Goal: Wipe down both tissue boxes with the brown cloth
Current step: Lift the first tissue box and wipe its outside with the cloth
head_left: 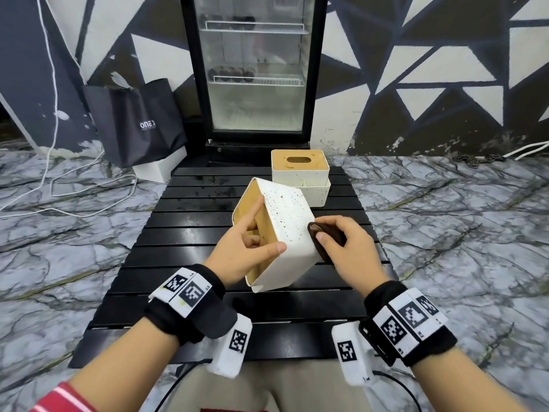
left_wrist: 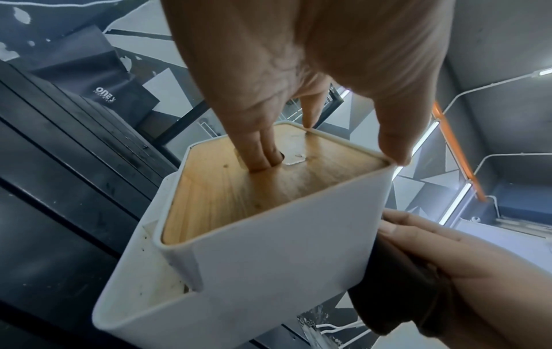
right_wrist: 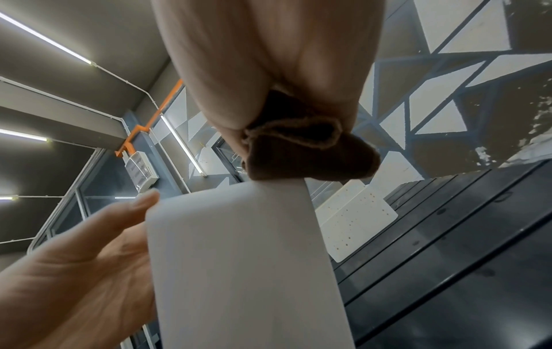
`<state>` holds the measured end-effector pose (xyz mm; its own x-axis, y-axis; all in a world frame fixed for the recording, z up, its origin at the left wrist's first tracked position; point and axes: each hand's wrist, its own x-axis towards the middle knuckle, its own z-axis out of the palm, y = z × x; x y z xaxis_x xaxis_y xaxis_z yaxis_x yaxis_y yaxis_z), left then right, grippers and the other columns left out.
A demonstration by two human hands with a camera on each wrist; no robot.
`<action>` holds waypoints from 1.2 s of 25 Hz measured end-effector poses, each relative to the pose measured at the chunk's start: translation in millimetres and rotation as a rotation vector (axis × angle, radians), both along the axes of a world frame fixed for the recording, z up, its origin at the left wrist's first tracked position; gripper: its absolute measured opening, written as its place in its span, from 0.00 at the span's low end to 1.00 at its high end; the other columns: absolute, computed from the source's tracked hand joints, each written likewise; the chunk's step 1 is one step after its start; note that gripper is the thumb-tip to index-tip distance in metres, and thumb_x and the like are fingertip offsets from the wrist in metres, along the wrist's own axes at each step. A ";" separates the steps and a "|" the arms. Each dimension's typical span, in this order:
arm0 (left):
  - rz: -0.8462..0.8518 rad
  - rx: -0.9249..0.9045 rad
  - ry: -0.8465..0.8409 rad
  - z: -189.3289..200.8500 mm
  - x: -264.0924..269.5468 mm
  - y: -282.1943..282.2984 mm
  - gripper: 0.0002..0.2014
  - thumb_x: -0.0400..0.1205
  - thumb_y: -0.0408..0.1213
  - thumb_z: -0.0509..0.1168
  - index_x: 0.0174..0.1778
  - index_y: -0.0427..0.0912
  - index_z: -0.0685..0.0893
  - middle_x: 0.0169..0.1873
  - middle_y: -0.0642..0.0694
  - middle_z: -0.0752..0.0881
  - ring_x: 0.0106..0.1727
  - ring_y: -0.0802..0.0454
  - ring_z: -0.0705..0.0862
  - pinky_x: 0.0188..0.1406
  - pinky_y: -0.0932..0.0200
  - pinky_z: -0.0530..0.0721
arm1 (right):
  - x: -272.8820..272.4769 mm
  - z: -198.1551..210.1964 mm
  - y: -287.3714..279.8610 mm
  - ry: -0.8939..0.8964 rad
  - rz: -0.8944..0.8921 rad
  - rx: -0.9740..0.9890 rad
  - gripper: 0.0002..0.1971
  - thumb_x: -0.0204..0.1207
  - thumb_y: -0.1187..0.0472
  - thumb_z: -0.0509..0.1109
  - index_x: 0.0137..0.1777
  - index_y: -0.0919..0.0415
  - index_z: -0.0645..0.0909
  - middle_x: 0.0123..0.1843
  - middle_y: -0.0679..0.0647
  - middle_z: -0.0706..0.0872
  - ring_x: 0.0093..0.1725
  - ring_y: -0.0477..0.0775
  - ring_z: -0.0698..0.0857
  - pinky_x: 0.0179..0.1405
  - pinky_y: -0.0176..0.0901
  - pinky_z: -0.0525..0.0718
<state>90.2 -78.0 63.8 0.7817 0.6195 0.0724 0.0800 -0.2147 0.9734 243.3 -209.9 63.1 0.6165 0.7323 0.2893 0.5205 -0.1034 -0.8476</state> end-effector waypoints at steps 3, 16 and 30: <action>-0.012 -0.012 0.010 -0.7 1.9 -4.6 0.52 0.56 0.53 0.77 0.76 0.70 0.59 0.52 0.51 0.83 0.49 0.45 0.85 0.64 0.49 0.81 | -4.0 -0.1 6.1 -0.056 -0.038 0.040 0.11 0.74 0.66 0.68 0.53 0.54 0.84 0.53 0.46 0.78 0.56 0.46 0.78 0.55 0.15 0.66; -0.072 0.017 0.014 8.5 7.8 -6.2 0.52 0.62 0.43 0.82 0.77 0.66 0.58 0.50 0.57 0.82 0.42 0.54 0.83 0.55 0.60 0.84 | -24.9 1.0 6.6 -0.134 0.023 0.138 0.12 0.73 0.60 0.67 0.56 0.54 0.83 0.53 0.45 0.80 0.58 0.55 0.79 0.62 0.44 0.74; -0.100 -0.002 -0.024 8.8 2.6 -6.7 0.49 0.64 0.39 0.76 0.79 0.61 0.58 0.50 0.62 0.84 0.43 0.59 0.86 0.56 0.61 0.84 | -29.3 -10.2 -1.0 -0.235 0.128 0.204 0.15 0.74 0.53 0.64 0.60 0.49 0.82 0.55 0.38 0.78 0.59 0.52 0.78 0.64 0.41 0.74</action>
<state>92.8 -84.6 72.6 0.8374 0.5390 0.0905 0.0349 -0.2180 0.9753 214.0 -210.9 52.9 0.4223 0.7118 0.5613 0.7021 0.1348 -0.6992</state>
